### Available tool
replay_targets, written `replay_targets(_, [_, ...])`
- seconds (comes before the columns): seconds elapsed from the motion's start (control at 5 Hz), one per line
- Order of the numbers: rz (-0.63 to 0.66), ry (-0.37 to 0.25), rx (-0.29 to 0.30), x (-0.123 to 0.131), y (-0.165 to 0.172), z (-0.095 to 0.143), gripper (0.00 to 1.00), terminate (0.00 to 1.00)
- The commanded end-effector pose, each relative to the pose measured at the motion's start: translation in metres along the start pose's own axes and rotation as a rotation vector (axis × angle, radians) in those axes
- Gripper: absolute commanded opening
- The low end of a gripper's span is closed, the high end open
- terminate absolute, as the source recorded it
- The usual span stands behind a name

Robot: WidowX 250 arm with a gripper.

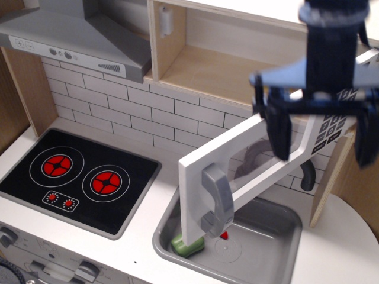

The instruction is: Close microwave

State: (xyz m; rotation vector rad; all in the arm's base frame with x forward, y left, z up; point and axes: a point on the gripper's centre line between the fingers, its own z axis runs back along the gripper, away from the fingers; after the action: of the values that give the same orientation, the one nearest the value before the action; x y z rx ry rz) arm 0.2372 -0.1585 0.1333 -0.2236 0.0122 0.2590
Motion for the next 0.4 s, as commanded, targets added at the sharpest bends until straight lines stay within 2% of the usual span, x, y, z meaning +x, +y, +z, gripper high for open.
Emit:
replay_targets(0.0, [0.082,-0.068,0.003,0.001,0.004,-0.033,1.00,0.00])
replay_targets(0.2, [0.104,-0.093,0.050,0.010,0.018,-0.053,1.00,0.00])
